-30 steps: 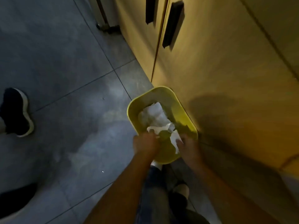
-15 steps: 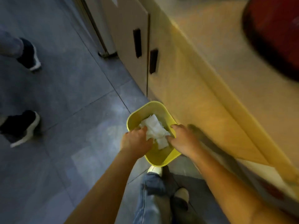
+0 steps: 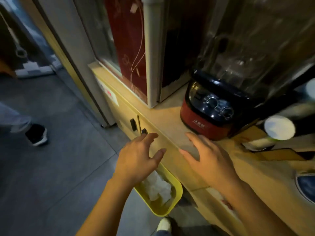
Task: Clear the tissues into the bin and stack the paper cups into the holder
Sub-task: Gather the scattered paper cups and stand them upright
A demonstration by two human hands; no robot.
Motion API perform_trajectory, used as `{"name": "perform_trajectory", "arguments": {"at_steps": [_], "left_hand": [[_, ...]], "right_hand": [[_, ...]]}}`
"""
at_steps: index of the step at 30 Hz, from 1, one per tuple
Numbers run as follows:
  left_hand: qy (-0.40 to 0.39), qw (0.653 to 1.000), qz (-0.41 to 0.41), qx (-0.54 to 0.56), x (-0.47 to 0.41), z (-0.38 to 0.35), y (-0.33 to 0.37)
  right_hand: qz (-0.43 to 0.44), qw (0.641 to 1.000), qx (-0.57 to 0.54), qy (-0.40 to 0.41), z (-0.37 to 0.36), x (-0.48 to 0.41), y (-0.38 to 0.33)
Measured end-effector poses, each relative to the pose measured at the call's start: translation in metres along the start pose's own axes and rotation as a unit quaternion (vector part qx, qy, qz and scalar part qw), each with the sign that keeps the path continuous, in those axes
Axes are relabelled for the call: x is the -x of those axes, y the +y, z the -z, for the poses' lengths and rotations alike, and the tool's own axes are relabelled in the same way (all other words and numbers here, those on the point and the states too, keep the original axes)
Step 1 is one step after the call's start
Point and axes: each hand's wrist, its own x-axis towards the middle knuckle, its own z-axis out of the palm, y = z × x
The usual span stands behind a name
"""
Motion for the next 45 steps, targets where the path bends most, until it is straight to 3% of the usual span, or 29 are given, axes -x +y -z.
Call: {"name": "perform_trajectory", "arguments": {"at_steps": [8, 24, 35, 45], "left_hand": [[-0.022, 0.988, -0.142, 0.05, -0.006, 0.024, 0.094], [-0.106, 0.927, -0.345, 0.105, 0.019, -0.041, 0.302], [-0.079, 0.923, -0.338, 0.166, -0.02, -0.099, 0.417], [-0.123, 0.934, -0.312, 0.122, -0.078, -0.123, 0.44]], "right_hand": [[-0.083, 0.992, 0.034, 0.092, 0.092, 0.048, 0.009], [-0.266, 0.933, 0.07, 0.233, 0.215, 0.177, 0.11], [-0.275, 0.929, 0.1, 0.227, 0.281, 0.218, 0.227], [-0.303, 0.928, 0.066, 0.205, 0.258, 0.2, 0.287]]}}
